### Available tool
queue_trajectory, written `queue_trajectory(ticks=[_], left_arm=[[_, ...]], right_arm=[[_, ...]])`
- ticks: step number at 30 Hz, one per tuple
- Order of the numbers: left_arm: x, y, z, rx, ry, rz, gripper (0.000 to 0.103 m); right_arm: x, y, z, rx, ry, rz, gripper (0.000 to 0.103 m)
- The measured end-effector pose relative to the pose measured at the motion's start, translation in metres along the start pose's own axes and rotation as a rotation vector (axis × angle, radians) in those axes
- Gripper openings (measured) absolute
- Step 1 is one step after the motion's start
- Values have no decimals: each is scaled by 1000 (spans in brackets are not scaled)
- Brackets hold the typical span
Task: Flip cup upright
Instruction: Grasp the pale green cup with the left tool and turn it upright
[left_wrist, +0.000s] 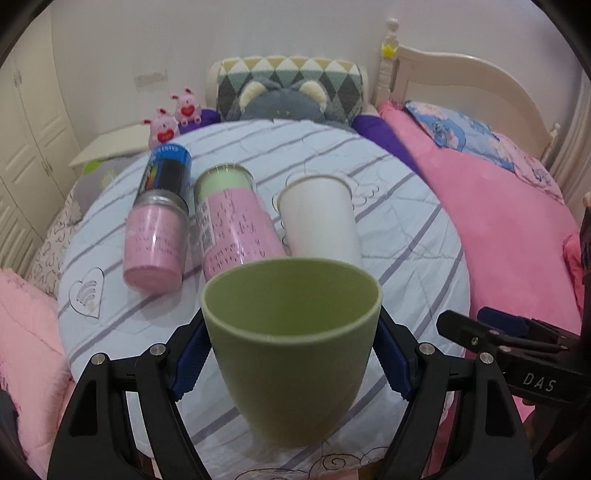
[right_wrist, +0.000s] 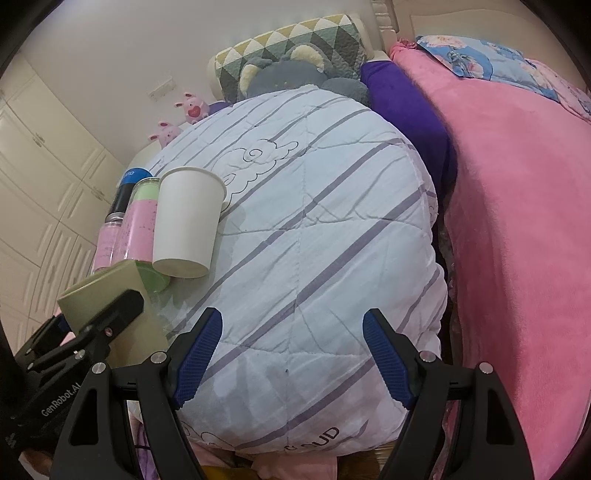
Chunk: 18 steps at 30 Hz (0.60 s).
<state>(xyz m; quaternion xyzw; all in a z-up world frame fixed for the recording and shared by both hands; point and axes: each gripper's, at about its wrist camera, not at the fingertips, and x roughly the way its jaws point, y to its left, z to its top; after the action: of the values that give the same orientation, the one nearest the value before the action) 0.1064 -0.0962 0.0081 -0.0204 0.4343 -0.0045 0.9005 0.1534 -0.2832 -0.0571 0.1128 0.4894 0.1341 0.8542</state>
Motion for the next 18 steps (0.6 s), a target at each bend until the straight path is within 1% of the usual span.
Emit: queue_trajectory(ticks=[10, 13, 16, 17, 18], left_arm=[[-8, -2, -14, 22, -32, -4, 81], [-11, -3, -18, 34, -36, 8, 82], [-15, -6, -20, 54, -58, 33, 90], [-17, -6, -21, 55, -61, 30, 93], [-18, -5, -21, 53, -64, 22, 94]], right_arm=[[0, -2, -6, 5, 6, -12, 80], [-2, 0, -8, 5, 3, -15, 80], [-4, 2, -11, -2, -4, -20, 80], [-5, 3, -12, -3, -5, -19, 80], [-6, 4, -12, -4, -7, -18, 80]])
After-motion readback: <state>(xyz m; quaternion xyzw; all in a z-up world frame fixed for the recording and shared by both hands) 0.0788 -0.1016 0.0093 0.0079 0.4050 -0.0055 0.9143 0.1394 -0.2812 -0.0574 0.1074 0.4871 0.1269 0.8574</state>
